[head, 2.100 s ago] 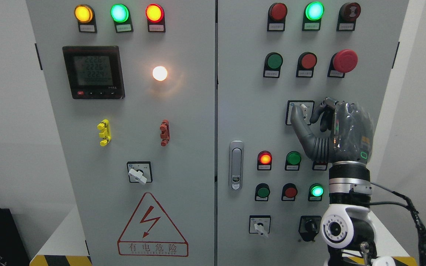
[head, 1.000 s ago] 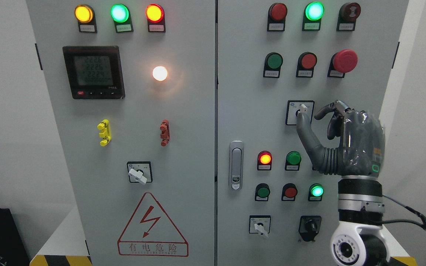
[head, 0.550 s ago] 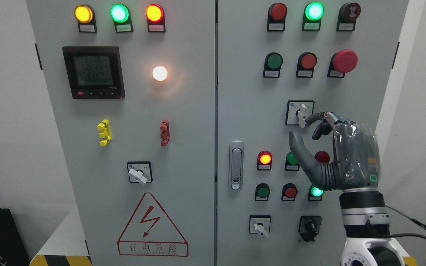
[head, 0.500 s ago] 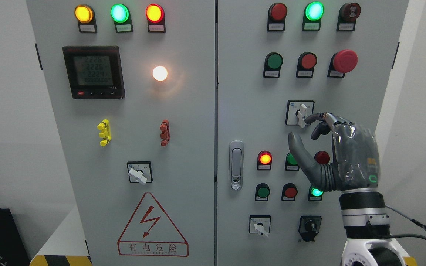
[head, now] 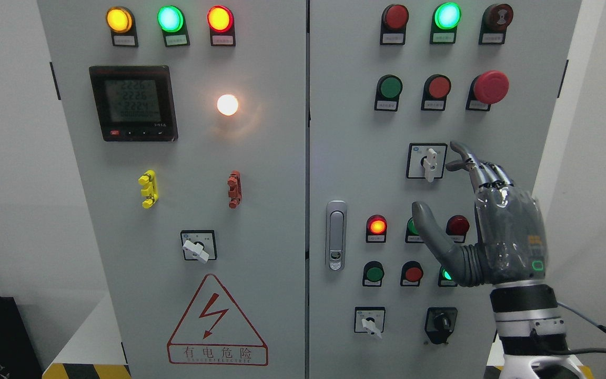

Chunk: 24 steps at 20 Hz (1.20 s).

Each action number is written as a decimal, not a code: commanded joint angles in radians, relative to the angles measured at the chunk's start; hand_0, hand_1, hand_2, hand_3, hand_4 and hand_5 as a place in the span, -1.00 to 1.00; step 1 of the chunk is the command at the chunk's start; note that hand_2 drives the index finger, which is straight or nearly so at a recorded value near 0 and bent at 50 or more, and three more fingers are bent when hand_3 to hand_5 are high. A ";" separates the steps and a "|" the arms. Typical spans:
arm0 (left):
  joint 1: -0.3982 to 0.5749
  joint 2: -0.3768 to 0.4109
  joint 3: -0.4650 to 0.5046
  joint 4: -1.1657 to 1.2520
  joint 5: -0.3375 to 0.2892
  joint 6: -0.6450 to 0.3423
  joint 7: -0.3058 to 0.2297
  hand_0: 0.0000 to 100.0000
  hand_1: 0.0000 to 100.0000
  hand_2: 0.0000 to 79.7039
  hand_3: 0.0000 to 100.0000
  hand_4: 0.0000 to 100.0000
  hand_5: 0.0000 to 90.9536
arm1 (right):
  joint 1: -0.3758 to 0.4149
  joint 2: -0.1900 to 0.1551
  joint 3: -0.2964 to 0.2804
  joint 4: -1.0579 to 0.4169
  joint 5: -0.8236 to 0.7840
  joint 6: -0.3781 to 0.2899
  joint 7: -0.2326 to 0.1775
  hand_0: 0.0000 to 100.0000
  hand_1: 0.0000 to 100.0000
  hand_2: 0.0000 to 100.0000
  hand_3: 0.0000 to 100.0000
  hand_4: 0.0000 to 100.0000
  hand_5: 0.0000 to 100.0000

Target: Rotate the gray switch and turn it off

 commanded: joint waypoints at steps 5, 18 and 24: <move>-0.009 0.000 0.008 -0.025 0.020 0.001 -0.001 -0.76 -0.22 -1.00 -1.00 -1.00 -1.00 | 0.056 -0.013 -0.066 -0.069 0.000 -0.068 -0.031 -0.59 -0.84 -1.00 -1.00 -1.00 -1.00; -0.009 0.000 0.008 -0.025 0.020 0.001 -0.001 -0.76 -0.22 -1.00 -1.00 -1.00 -1.00 | 0.153 -0.004 -0.152 -0.068 -0.001 -0.228 -0.079 -0.58 -0.82 -1.00 -1.00 -1.00 -1.00; -0.009 0.000 0.008 -0.025 0.020 0.001 -0.001 -0.76 -0.22 -1.00 -1.00 -1.00 -1.00 | 0.164 -0.004 -0.153 -0.068 -0.001 -0.229 -0.080 -0.58 -0.81 -1.00 -1.00 -1.00 -1.00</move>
